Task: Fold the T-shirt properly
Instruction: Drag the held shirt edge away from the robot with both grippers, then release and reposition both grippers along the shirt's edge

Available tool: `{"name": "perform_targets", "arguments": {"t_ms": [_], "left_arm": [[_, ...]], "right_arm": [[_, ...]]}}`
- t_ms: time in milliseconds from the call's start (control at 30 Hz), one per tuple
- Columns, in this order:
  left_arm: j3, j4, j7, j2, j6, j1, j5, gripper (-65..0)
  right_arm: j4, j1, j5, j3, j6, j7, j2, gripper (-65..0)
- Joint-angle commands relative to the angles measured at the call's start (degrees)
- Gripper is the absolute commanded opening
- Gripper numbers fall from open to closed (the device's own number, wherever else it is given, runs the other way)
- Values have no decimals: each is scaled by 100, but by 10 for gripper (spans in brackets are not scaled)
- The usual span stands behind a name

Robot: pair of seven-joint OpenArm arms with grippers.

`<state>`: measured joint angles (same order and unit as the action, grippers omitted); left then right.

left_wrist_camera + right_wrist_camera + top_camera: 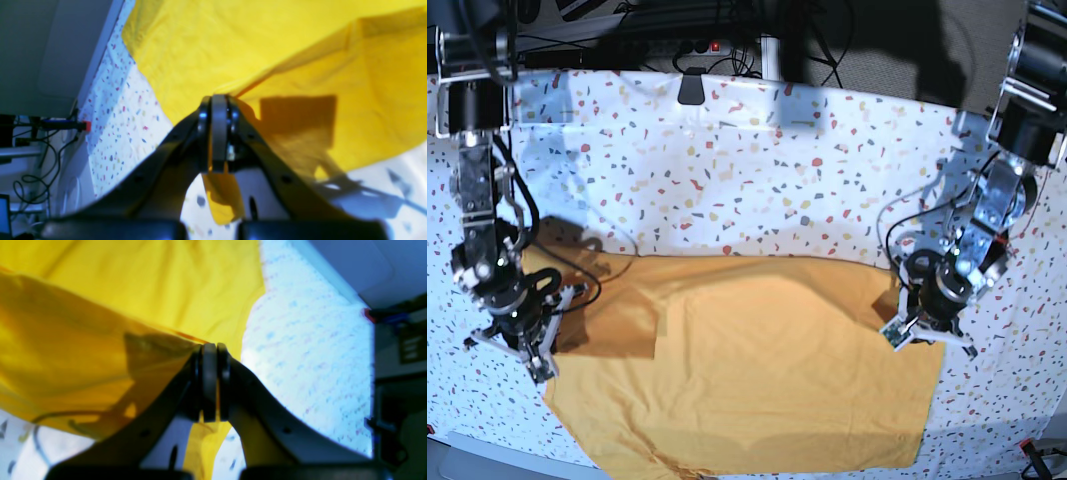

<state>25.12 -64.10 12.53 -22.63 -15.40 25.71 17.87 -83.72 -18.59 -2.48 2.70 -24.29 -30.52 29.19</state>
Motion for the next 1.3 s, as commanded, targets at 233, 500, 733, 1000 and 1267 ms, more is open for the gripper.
{"name": "perform_targets", "arguments": {"t_ms": [233, 500, 733, 1000, 1267], "left_arm": [[-55, 973, -365, 358, 85, 907, -39, -650], [-55, 1808, -577, 452, 85, 1351, -39, -650], [-55, 1840, -579, 452, 85, 1364, -39, -650], [-55, 1840, -575, 452, 85, 1368, -39, -650], [-55, 1840, -575, 452, 85, 1364, -39, -650]], "right_arm": [[962, -1128, 24, -35, -105, 238, 68, -650], [1705, -1631, 264, -35, -400, 385, -186, -650], [2319, -2157, 216, 214, -402, 461, -479, -650], [3805, -3086, -166, 960, -389, 634, -492, -650], [3939, -3624, -157, 1012, -387, 590, -546, -650]]}}
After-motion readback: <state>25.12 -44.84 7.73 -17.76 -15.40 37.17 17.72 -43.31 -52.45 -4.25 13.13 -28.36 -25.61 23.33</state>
